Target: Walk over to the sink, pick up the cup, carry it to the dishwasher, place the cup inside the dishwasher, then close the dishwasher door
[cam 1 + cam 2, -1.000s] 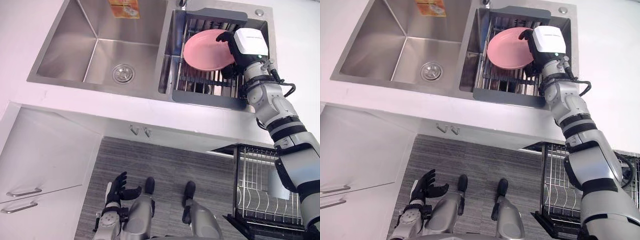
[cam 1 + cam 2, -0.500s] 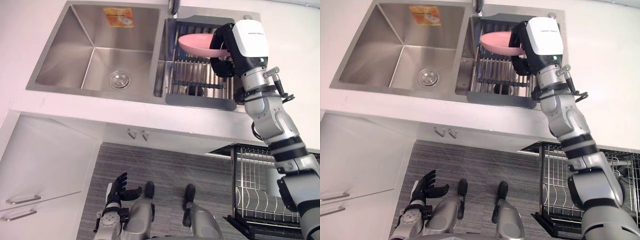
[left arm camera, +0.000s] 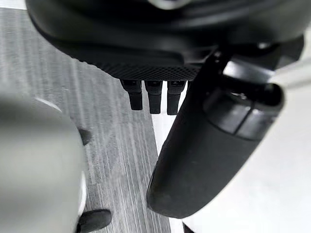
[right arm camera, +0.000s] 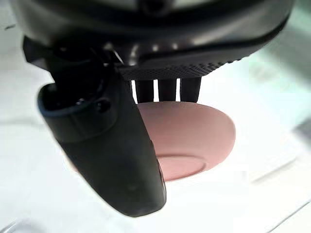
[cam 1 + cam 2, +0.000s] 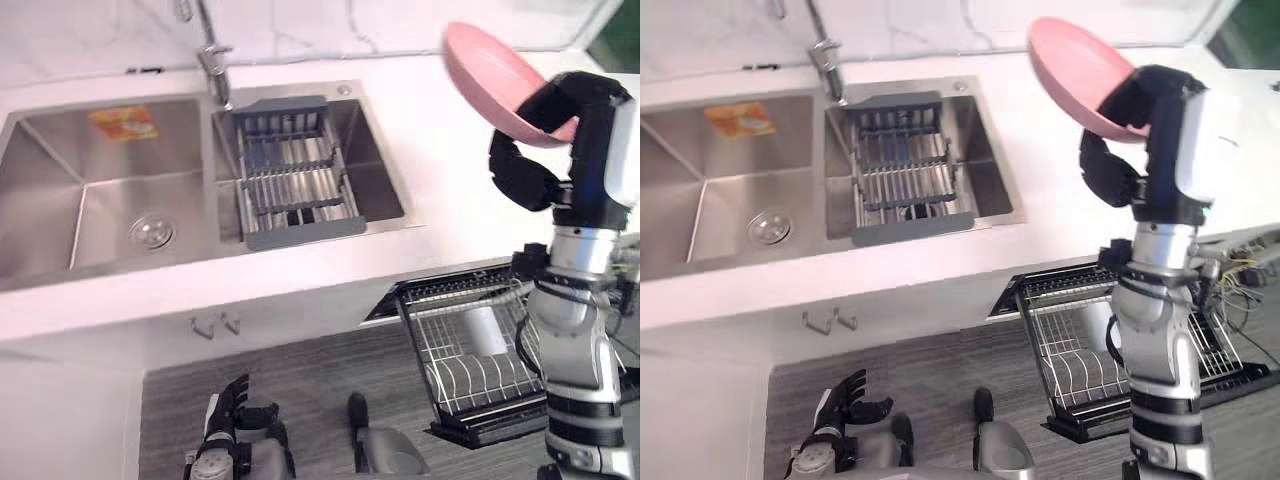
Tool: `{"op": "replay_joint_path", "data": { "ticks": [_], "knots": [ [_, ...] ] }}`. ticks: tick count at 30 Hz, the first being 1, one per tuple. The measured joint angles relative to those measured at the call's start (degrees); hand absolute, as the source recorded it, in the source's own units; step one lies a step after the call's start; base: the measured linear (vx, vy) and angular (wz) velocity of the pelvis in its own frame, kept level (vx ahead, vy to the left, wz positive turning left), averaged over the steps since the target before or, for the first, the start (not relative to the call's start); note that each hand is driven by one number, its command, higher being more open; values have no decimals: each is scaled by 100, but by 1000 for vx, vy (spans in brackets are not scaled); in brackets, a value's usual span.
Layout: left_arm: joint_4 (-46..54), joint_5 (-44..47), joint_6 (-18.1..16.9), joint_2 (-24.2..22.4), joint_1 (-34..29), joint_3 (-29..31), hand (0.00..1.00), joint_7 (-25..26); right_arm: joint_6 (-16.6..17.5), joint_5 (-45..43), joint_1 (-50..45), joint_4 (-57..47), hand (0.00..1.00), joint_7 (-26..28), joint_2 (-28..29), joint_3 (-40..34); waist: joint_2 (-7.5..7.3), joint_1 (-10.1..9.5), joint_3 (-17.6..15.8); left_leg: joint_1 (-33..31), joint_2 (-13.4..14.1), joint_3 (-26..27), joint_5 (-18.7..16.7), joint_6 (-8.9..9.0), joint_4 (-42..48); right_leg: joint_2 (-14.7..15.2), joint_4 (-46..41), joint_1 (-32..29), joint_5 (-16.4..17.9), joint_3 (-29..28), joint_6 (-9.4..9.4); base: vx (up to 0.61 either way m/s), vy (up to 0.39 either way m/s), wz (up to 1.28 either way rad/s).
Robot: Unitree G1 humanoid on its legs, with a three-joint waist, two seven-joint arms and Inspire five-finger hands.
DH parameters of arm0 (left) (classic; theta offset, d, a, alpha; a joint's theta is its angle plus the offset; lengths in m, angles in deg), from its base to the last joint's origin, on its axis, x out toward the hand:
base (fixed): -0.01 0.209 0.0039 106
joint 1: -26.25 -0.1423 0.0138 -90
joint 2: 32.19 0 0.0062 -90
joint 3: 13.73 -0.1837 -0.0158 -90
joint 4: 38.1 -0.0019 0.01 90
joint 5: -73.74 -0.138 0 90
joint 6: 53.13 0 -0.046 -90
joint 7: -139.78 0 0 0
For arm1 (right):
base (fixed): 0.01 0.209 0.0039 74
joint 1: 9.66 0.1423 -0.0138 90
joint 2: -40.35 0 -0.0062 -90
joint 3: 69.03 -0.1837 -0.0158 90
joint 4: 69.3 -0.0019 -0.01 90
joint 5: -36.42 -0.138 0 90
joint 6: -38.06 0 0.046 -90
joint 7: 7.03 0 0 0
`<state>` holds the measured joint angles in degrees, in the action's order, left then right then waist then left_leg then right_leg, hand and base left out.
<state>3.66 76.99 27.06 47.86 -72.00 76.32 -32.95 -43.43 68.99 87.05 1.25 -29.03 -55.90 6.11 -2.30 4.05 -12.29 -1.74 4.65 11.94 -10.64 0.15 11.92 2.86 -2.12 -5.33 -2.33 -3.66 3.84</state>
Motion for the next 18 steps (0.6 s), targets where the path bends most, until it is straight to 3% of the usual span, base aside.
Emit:
{"op": "replay_joint_path", "data": {
  "ticks": [5,12,18],
  "knots": [
    [-184,6,-5,-40,2,-15,90,-1,-49,-3,-789,16,30,-54,450,-116,87,149,108,14,20,536,-131,-24,118,-94,-113,-272,-68,-535,57,-20,45,-61],
    [-185,11,-26,-171,-11,-15,90,7,-447,-169,-1423,592,30,-57,966,-124,271,272,30,-201,78,1490,-436,-83,563,-236,-372,-878,-196,-1483,178,-66,54,-67],
    [-114,21,-65,-312,254,-45,90,35,-632,-842,-1308,1313,30,-101,955,-246,461,153,-282,-793,263,1924,-747,-169,1218,-275,-685,-1590,-242,-1584,106,-74,60,-42]
  ]
}}
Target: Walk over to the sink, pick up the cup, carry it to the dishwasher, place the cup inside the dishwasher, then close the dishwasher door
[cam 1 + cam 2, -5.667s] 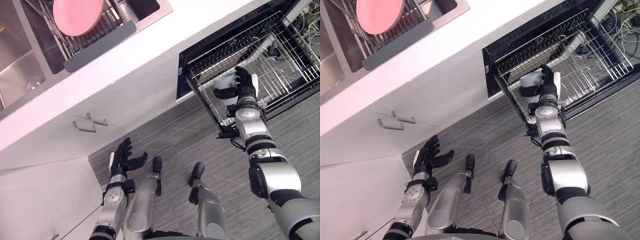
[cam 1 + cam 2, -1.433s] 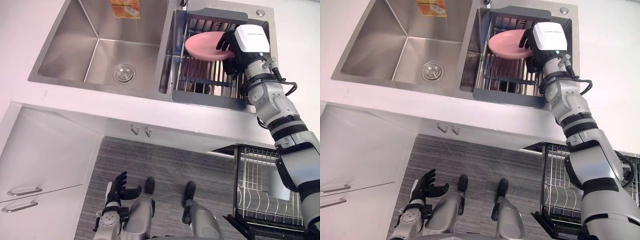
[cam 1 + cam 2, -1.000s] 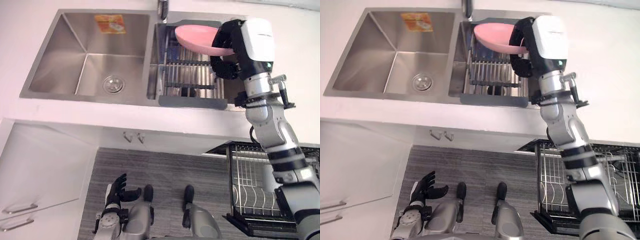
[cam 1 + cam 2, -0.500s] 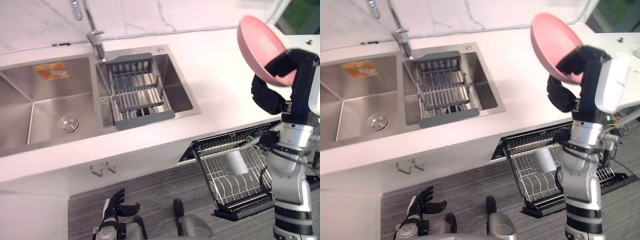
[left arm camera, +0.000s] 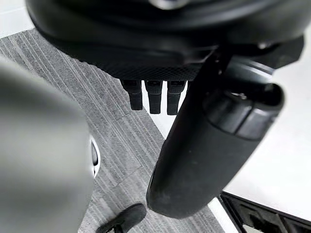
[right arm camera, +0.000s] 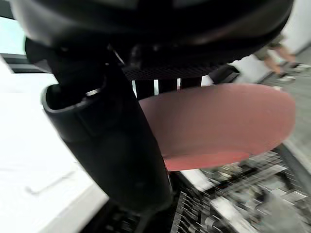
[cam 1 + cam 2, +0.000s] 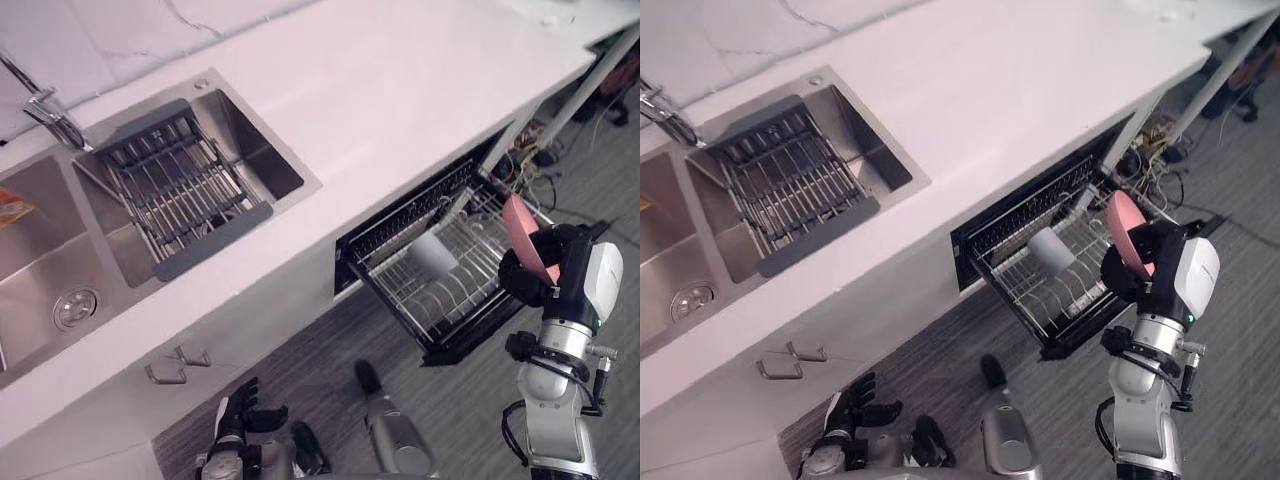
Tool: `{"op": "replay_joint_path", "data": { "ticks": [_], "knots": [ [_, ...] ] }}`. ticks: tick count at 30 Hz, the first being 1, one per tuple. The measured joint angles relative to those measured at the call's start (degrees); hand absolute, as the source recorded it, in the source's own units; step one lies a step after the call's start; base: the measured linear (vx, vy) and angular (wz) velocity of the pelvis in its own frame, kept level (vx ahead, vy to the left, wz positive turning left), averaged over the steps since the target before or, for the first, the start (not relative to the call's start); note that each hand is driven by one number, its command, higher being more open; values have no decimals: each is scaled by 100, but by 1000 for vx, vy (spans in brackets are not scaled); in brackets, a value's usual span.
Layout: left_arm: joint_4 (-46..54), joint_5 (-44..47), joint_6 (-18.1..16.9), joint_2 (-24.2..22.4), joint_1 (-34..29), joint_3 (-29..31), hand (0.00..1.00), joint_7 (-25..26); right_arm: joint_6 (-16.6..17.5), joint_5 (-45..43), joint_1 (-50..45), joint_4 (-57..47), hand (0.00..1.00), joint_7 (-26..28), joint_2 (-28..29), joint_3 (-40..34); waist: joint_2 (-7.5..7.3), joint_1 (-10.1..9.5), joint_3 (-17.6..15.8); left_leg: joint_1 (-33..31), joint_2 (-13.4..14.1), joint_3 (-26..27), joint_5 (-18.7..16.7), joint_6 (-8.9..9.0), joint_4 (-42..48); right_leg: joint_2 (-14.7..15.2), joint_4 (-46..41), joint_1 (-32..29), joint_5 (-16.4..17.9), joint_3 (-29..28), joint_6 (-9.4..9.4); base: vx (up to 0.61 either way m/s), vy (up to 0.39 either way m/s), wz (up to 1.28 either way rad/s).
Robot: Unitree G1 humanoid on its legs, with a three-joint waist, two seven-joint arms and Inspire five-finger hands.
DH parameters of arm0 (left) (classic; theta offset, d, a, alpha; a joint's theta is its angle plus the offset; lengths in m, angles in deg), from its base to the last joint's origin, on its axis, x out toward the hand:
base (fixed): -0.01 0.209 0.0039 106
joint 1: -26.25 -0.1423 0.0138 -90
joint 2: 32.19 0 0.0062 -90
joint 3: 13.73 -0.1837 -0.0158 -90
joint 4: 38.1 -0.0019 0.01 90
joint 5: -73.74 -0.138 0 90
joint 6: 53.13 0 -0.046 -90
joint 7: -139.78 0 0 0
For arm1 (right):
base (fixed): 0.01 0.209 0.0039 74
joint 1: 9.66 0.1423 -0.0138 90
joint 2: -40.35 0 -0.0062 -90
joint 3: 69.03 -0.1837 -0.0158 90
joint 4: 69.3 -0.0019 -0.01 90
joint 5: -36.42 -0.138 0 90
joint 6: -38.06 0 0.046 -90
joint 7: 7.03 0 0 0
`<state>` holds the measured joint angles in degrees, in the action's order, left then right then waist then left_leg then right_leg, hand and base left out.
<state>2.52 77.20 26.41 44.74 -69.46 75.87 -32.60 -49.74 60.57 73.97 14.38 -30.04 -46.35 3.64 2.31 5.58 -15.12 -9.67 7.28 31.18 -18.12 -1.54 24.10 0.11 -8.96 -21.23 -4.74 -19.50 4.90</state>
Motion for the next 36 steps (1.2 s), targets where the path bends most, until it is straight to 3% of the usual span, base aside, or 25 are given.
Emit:
{"op": "replay_joint_path", "data": {
  "ticks": [3,8,10,15,19,20,25,29,31,36],
  "knots": [
    [20,53,-9,-50,192,-15,90,6,-7,-281,379,368,30,-15,-58,12,-1,-59,-185,-284,91,119,-48,17,169,-3,-10,-293,-111,21,-44,-28,16,-23],
    [124,167,-74,-172,516,-169,90,71,105,-807,1528,1062,30,-87,-657,114,16,-206,-535,-652,223,219,-75,25,365,-69,-13,-659,-268,-1,101,20,-25,-13],
    [184,230,-113,-220,653,-249,90,80,100,-1116,2099,1598,30,-44,-900,246,86,-334,-675,-803,266,244,-77,31,385,-108,-20,-825,-315,-23,127,49,-43,-8],
    [228,239,-135,-258,816,-248,90,96,36,-1392,2889,2489,30,214,-1140,556,278,-382,-926,-974,271,262,-75,32,357,-123,-46,-1023,-329,-38,131,55,-37,-3],
    [239,333,-191,-259,872,-251,90,120,15,-1525,3159,2924,30,301,-1265,567,285,-447,-978,-1028,248,281,-69,36,340,-116,-68,-1101,-327,-62,134,15,-14,-2],
    [248,336,-204,-261,872,-251,90,122,12,-1577,3252,3042,90,306,-1299,573,285,-447,-978,-1028,231,279,-59,34,325,-103,-67,-1102,-327,-61,134,3,-21,4],
    [253,336,-232,-279,874,-251,90,133,-31,-1777,3530,3221,90,296,-1400,571,286,-450,-978,-1028,152,246,11,29,250,-37,-68,-1104,-333,-39,144,-5,-27,7],
    [283,336,-228,-342,876,-242,90,203,-161,-1834,3318,2605,90,197,-1238,406,286,-477,-978,-1023,138,201,50,35,212,-19,-67,-1088,-334,11,144,16,-45,7],
    [351,336,-202,-400,873,-230,90,208,-179,-1821,2679,1246,90,-41,-897,150,286,-475,-978,-962,157,118,62,35,205,-19,-49,-978,-333,99,144,52,-59,14],
    [429,331,-185,-480,871,-223,90,204,-66,-1711,1662,-393,90,-342,-463,-273,278,-465,-975,-581,167,-12,62,34,168,-5,0,-522,-281,240,118,22,-25,13]
  ]
}}
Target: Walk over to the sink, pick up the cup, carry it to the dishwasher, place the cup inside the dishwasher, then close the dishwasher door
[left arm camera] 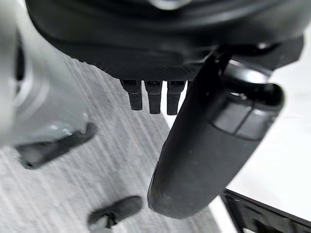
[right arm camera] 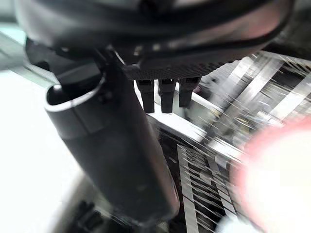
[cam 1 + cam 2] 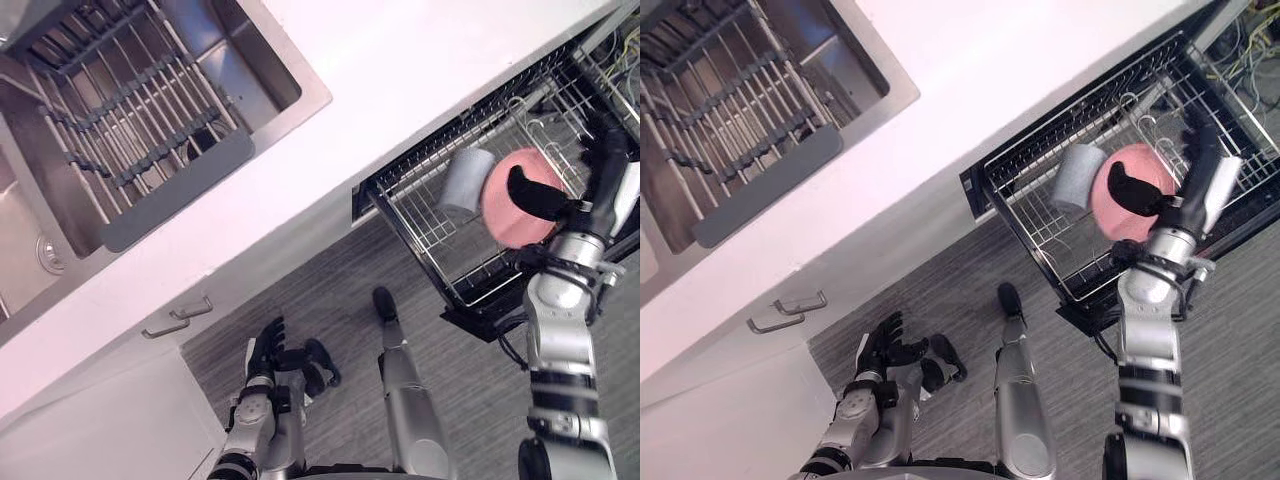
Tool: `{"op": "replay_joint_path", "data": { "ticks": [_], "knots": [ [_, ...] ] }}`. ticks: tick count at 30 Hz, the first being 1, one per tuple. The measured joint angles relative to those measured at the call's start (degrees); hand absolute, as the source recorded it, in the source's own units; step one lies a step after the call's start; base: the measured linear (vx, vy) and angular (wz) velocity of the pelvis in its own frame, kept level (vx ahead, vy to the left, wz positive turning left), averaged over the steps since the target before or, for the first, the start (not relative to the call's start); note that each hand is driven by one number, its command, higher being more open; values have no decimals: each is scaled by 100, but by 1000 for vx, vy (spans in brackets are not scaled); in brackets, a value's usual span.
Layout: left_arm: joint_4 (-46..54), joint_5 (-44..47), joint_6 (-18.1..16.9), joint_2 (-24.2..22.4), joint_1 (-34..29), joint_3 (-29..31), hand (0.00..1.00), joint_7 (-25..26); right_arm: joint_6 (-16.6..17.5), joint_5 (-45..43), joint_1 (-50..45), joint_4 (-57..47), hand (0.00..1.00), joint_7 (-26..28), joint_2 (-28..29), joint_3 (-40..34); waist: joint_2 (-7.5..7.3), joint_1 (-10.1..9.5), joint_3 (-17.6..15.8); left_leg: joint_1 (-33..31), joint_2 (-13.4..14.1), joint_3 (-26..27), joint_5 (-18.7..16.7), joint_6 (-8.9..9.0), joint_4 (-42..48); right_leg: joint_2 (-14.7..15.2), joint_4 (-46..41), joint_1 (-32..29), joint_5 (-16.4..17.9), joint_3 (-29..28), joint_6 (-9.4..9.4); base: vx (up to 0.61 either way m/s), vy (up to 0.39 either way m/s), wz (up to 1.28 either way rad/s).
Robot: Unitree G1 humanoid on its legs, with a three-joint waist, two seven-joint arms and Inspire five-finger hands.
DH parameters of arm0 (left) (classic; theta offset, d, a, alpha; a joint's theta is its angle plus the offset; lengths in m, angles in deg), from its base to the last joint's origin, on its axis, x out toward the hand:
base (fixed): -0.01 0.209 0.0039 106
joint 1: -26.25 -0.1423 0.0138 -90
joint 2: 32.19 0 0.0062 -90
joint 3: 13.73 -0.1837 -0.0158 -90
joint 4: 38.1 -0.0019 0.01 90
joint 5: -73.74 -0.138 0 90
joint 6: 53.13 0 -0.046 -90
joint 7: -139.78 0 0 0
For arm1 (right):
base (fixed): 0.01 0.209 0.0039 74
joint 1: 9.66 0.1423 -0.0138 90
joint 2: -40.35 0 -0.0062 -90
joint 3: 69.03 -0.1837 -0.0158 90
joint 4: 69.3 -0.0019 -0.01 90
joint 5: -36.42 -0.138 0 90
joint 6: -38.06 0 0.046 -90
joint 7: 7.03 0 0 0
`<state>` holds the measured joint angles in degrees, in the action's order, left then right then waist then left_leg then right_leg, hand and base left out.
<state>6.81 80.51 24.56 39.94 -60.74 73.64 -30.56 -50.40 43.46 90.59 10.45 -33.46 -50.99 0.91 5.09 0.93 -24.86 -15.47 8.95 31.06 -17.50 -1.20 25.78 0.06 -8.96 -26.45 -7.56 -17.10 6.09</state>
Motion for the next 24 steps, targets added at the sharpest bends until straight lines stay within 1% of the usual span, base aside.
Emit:
{"op": "replay_joint_path", "data": {
  "ticks": [1,4,6,7,9,10,11,12,13,15,16,17,20,22,24],
  "knots": [
    [-6,-4,12,13,-10,10,90,-2,86,5,-281,-284,90,-11,104,-99,-19,12,9,80,1,-25,2,-5,-12,1,-1,87,26,32,-19,3,-19,13],
    [-12,-13,86,55,-76,52,90,-19,138,6,-815,-665,90,12,302,-225,-100,39,44,237,2,-28,9,-19,-67,-10,4,231,55,56,-34,16,-20,2],
    [-12,-24,149,46,-219,238,90,-76,163,5,-1331,-888,90,90,590,-299,-205,106,138,378,29,-4,12,-23,-114,-51,-3,335,90,56,-55,62,-39,-5],
    [-13,-26,163,47,-251,271,90,-94,196,5,-1483,-933,90,120,703,-355,-227,119,158,417,38,2,11,-21,-122,-63,-8,365,98,55,-61,77,-45,-6],
    [-32,-124,216,34,-354,380,90,-132,296,-10,-2033,-947,90,155,1184,-677,-310,147,310,562,68,21,3,-5,-169,-103,-20,470,134,56,-80,82,-44,-5],
    [-32,-125,218,27,-384,394,90,-134,307,-16,-2172,-923,90,155,1303,-776,-328,151,371,583,69,21,3,-5,-183,-107,-28,480,148,61,-85,100,-49,-1],
    [-42,-125,218,11,-427,411,90,-135,349,-139,-2457,-838,90,154,1553,-1010,-350,167,451,677,68,15,1,0,-222,-113,-56,554,194,81,-88,77,-35,5],
    [-61,-126,218,7,-453,428,90,-141,429,-404,-2669,-626,90,138,1748,-1182,-379,197,476,807,63,-1,-3,8,-250,-115,-124,647,268,110,-95,76,-37,8],
    [-75,-125,218,4,-475,449,90,-144,441,-501,-2754,-465,90,134,1818,-1239,-397,227,513,852,59,-15,-6,12,-264,-114,-161,675,305,129,-102,40,-24,10],
    [-185,-125,218,33,-557,489,90,-159,503,-974,-3012,451,90,146,1941,-1276,-483,311,724,942,39,-23,-13,25,-303,-105,-313,681,463,185,-137,42,-22,4],
    [-226,-125,219,37,-556,499,90,-169,504,-1082,-3040,699,90,169,1964,-1275,-494,317,742,974,34,-20,-14,26,-312,-105,-355,689,486,189,-135,32,-16,-1],
    [-262,-125,222,41,-558,500,90,-205,503,-1420,-3075,1154,90,271,2001,-1272,-496,321,746,1016,25,-18,-17,30,-313,-96,-429,694,540,208,-163,0,0,0],
    [-268,-125,227,64,-592,501,90,-227,495,-1971,-2984,2264,90,516,1998,-980,-492,317,747,995,17,-13,-16,32,-298,-45,-510,623,551,349,-174,0,0,0],
    [-264,-124,229,82,-605,502,90,-225,483,-2176,-2759,2778,90,707,1993,-695,-490,308,747,906,16,-24,-10,42,-285,-23,-528,527,542,407,-194,-3,-29,2],
    [-258,-123,228,87,-595,500,90,-224,475,-2370,-2442,3055,90,821,1964,-531,-487,278,734,769,11,-61,-3,53,-246,33,-583,404,531,525,-207,-5,-41,10]
  ]
}}
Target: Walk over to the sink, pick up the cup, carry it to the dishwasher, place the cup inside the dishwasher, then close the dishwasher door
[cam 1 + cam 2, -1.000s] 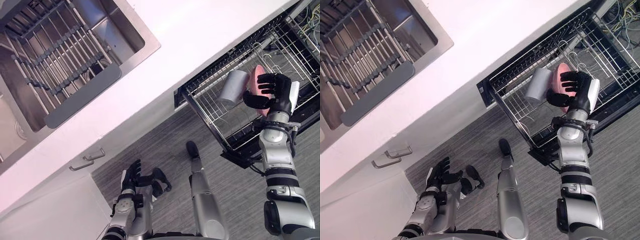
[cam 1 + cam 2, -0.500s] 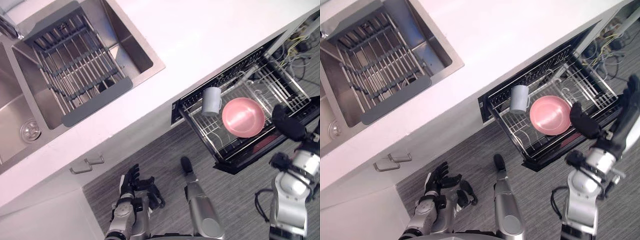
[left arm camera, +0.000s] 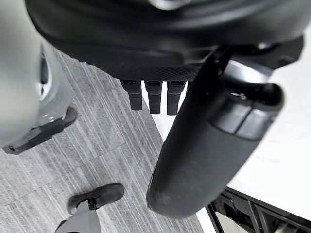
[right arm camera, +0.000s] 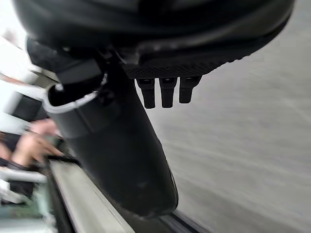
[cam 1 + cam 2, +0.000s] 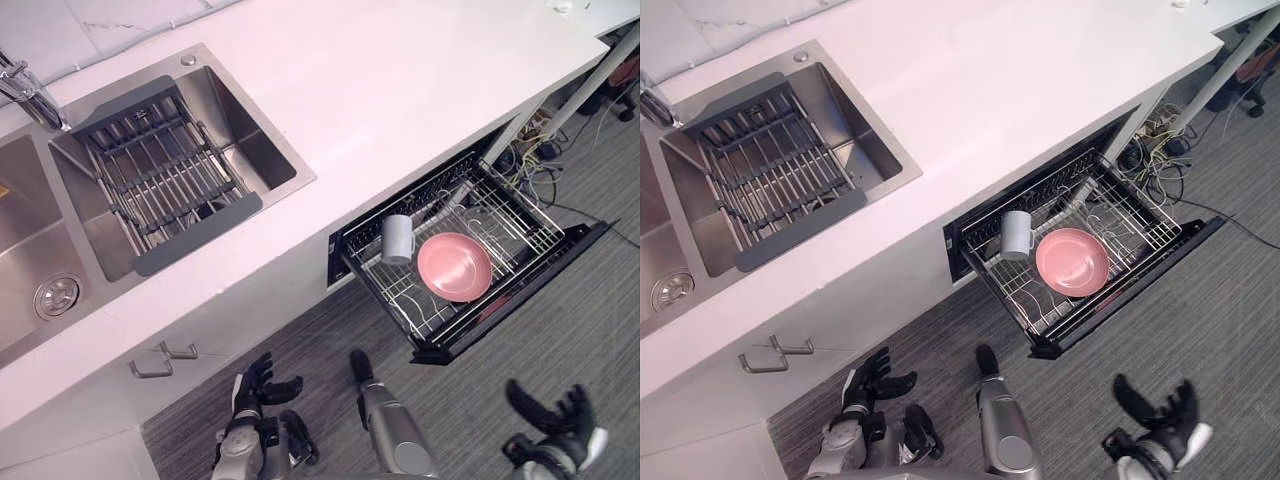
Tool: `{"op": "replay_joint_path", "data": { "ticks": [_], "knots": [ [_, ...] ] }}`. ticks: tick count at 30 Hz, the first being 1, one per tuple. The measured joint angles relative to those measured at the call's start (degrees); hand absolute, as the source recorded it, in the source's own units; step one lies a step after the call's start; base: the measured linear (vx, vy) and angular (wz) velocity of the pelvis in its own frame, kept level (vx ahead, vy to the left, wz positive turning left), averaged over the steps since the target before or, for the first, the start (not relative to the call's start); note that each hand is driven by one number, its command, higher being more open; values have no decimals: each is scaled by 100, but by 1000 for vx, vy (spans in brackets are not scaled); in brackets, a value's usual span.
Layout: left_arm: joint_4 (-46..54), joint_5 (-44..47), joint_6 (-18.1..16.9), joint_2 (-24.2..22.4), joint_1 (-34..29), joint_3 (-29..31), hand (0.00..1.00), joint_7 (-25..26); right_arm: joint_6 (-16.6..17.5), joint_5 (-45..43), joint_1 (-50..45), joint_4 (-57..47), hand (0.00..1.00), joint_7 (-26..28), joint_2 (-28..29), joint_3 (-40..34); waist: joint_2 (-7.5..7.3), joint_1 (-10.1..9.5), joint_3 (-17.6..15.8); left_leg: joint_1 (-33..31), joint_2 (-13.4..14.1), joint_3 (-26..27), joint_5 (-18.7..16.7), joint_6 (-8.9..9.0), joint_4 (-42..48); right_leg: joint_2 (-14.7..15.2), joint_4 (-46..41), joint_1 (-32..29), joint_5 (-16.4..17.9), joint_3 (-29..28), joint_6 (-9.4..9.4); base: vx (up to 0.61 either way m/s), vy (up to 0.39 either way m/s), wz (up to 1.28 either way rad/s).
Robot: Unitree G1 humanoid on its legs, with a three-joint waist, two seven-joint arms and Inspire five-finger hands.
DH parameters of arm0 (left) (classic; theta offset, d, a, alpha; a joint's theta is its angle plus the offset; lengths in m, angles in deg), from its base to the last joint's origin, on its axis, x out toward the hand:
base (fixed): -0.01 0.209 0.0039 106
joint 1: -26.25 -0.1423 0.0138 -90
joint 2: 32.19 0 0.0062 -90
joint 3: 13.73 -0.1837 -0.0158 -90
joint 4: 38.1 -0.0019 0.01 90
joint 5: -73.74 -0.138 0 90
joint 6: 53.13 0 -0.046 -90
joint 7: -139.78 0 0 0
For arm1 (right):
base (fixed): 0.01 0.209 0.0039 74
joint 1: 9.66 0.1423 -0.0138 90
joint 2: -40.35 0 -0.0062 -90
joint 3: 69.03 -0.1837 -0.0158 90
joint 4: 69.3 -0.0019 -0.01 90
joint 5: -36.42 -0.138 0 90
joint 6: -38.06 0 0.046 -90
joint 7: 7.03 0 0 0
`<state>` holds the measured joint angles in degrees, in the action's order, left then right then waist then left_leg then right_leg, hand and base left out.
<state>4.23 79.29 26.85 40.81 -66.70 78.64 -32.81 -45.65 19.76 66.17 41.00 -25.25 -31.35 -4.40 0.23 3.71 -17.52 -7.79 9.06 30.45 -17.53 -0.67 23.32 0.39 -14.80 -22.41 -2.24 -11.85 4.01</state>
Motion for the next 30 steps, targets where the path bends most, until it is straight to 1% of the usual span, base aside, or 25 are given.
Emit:
{"op": "replay_joint_path", "data": {
  "ticks": [1,2,3,4,5,6,8,11,13,14,16,17,18,19,20,21,22,23,26,29,30],
  "knots": [
    [7,0,-1,-2,6,-7,90,0,-1,-21,255,109,90,27,-57,80,8,-37,-10,-100,-8,-41,16,4,26,23,-26,-90,-23,37,-27,1,-41,16],
    [9,1,-1,-3,30,-14,90,0,-1,-21,383,138,90,30,-115,126,22,-62,-21,-165,-8,-85,37,-15,51,36,-31,-125,-32,73,-18,9,-37,25],
    [31,5,-5,-2,87,-46,90,2,-2,-21,639,143,90,33,-268,208,45,-140,-60,-279,-14,-167,56,-23,91,66,-47,-189,-72,137,37,5,-31,27],
    [64,4,-12,-1,103,-52,90,2,-11,-13,789,140,90,27,-366,255,56,-158,-104,-322,-19,-217,66,-29,103,85,-46,-197,-73,179,36,-6,-32,41],
    [116,5,-31,4,144,-62,90,3,-66,17,917,162,90,-22,-615,331,77,-199,-187,-429,-38,-336,86,-38,128,137,-48,-236,-73,283,36,-20,-23,41],
    [153,15,-41,30,205,-66,90,11,-76,13,977,149,90,-24,-803,458,86,-281,-271,-535,-69,-406,123,-33,120,178,-56,-308,-78,331,39,-27,-23,37],
    [240,17,-41,92,238,-81,90,33,-83,72,1251,85,90,-118,-953,496,84,-287,-368,-685,-130,-483,191,-53,87,251,-79,-434,-86,398,43,-20,-31,28],
    [313,27,-53,233,341,-176,90,103,-165,122,1758,36,90,-170,-1336,881,109,-305,-525,-888,-181,-633,256,-72,77,322,-101,-557,-100,517,45,-12,-46,26],
    [405,31,-54,265,398,-175,90,111,-205,112,2167,-27,90,-299,-1404,1000,157,-380,-571,-1033,-186,-690,299,-60,74,342,-101,-677,-125,572,24,-12,-67,20],
    [513,56,-84,262,413,-176,90,112,-279,112,2507,-64,90,-363,-1499,1033,216,-416,-650,-1096,-190,-723,348,-74,66,353,-100,-719,-138,608,14,3,-61,14],
    [624,129,-158,256,456,-174,90,113,-331,114,3074,-63,90,-366,-1884,1351,365,-451,-769,-1230,-184,-817,405,-68,66,368,-101,-807,-155,705,-9,1,-86,21],
    [651,131,-160,257,459,-173,90,114,-353,115,3243,-63,90,-366,-1996,1462,398,-459,-787,-1268,-181,-843,420,-57,65,368,-102,-833,-159,726,-15,3,-83,18],
    [686,132,-164,265,459,-166,90,123,-374,131,3610,-64,90,-357,-2185,1708,441,-464,-806,-1321,-177,-879,469,-24,33,366,-102,-879,-169,760,-29,18,-114,17],
    [699,133,-165,267,464,-170,90,128,-377,148,4003,-64,90,-347,-2372,1995,468,-466,-820,-1331,-175,-928,526,-12,-30,363,-95,-888,-175,810,-38,22,-102,18],
    [709,132,-170,262,464,-173,90,128,-465,153,4194,-18,90,-336,-2443,2094,471,-471,-822,-1332,-172,-956,556,5,-66,363,-92,-888,-174,844,-40,32,-129,21],
    [745,132,-180,244,475,-187,90,122,-595,153,4485,194,90,-385,-2531,2242,474,-539,-824,-1332,-170,-1008,625,46,-134,356,-72,-888,-178,884,-59,27,-89,20],
    [757,135,-213,240,461,-179,90,127,-561,233,4450,188,90,-522,-2444,2190,471,-534,-825,-1334,-159,-1051,660,48,-179,349,-69,-883,-179,937,-60,36,-105,21],
    [745,134,-209,240,462,-195,90,124,-558,356,4444,192,90,-466,-2515,2302,469,-482,-827,-1334,-162,-1075,693,67,-218,353,-72,-879,-178,967,-62,17,-89,12],
    [934,133,-216,239,462,-278,90,123,-601,395,4446,251,90,-315,-2673,2383,471,-452,-827,-1330,-170,-1150,764,92,-275,356,-76,-851,-183,1048,-111,-20,-77,14],
    [1155,133,-263,256,463,-282,90,117,-604,505,4416,566,90,-287,-2683,2386,472,-420,-827,-1197,-157,-1399,873,126,-357,364,-53,-616,-143,1281,-223,-27,-76,36],
    [1183,130,-267,265,463,-282,90,115,-606,542,4254,565,90,-188,-2684,2377,480,-422,-822,-1101,-158,-1495,930,140,-449,363,-8,-482,-133,1371,-265,-26,-81,37]
  ]
}}
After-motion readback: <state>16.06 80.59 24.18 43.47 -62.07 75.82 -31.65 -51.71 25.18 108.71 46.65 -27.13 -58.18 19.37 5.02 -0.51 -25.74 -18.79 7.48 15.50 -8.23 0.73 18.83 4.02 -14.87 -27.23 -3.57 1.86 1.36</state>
